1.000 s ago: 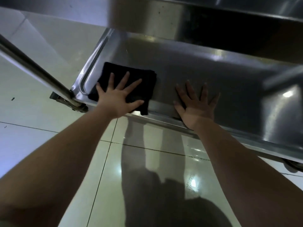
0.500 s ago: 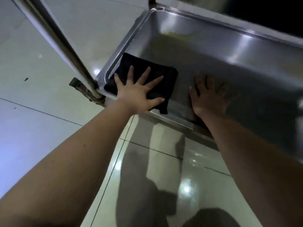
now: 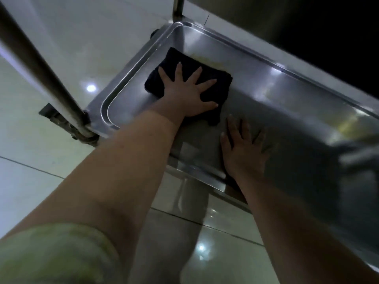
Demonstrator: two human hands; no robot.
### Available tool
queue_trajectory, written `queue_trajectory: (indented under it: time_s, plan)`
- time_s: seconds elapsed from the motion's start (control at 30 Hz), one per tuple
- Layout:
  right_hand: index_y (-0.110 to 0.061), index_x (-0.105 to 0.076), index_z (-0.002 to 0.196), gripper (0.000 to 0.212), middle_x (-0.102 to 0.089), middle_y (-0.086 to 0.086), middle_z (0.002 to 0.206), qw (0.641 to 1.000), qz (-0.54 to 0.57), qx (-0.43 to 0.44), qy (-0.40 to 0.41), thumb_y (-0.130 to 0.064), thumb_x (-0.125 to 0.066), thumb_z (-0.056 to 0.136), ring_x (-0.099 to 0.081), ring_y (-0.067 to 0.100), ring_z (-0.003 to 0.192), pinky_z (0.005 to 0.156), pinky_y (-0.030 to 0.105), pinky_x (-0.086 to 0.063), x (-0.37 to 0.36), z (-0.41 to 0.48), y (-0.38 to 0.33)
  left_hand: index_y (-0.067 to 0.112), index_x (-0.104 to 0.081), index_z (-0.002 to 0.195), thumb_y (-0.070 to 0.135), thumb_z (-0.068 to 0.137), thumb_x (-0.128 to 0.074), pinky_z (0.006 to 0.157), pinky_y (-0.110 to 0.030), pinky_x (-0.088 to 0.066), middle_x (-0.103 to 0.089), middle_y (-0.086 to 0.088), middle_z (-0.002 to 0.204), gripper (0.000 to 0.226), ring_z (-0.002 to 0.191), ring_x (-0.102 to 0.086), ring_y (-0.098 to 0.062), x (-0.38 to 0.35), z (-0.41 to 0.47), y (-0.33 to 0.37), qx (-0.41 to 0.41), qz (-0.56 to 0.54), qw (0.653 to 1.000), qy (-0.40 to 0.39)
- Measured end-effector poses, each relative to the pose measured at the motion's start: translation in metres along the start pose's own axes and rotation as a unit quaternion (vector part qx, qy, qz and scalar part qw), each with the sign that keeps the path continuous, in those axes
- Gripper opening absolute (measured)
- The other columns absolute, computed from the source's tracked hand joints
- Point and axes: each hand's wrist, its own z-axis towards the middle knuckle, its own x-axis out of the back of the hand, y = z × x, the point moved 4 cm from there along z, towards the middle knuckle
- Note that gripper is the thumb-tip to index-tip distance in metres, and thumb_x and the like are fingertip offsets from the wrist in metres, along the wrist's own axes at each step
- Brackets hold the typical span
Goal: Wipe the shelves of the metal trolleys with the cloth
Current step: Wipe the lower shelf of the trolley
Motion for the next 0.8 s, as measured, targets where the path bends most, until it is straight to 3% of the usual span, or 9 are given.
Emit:
queue_trajectory:
  time_s: [0.2,0.4,0.63,0.8]
  plan:
    - [-0.057,0.003,0.149,0.053,0.007,-0.015,0.164,1.0,-0.001,-0.006,0.0,-0.063,-0.013,0.098,0.013,0.038,0.149,0.111,0.07,0.009,0.001,0.001,0.001,0.061,0.011,0.145,0.089,0.078,-0.015,0.104,-0.077,0.01,0.017,0.012,0.163,0.077,0.146,0.021,-0.041,-0.009,-0.064,-0.005,-0.027,0.018,0.999,-0.033]
    - [-0.057,0.003,0.148,0.054,0.005,-0.014,0.164,1.0,0.008,-0.003,0.008,-0.063,-0.015,0.098,0.013,0.037,0.149,0.113,0.067,0.01,0.001,-0.002,0.001,0.067,0.019,0.138,0.09,0.071,-0.012,0.105,-0.078,0.009,0.027,0.016,0.159,0.077,0.145,0.026,-0.037,-0.016,-0.14,-0.04,-0.003,0.026,0.997,-0.075]
    - [-0.056,0.003,0.149,0.055,0.004,-0.013,0.165,1.0,0.004,-0.003,0.008,-0.063,-0.014,0.097,0.013,0.037,0.149,0.113,0.067,0.009,0.001,-0.001,0.001,0.065,0.008,0.143,0.092,0.073,-0.019,0.105,-0.079,0.006,0.014,0.011,0.164,0.08,0.147,0.016,-0.042,-0.002,-0.046,-0.051,-0.009,0.018,1.0,-0.014]
    - [-0.057,0.003,0.148,0.054,0.004,-0.014,0.164,1.0,0.002,-0.005,0.008,-0.062,-0.016,0.098,0.013,0.038,0.149,0.113,0.068,0.007,0.002,0.001,0.001,0.064,0.003,0.145,0.093,0.074,-0.025,0.104,-0.08,0.006,0.01,0.011,0.165,0.081,0.148,0.014,-0.041,0.011,0.011,-0.041,0.0,0.02,1.0,-0.023]
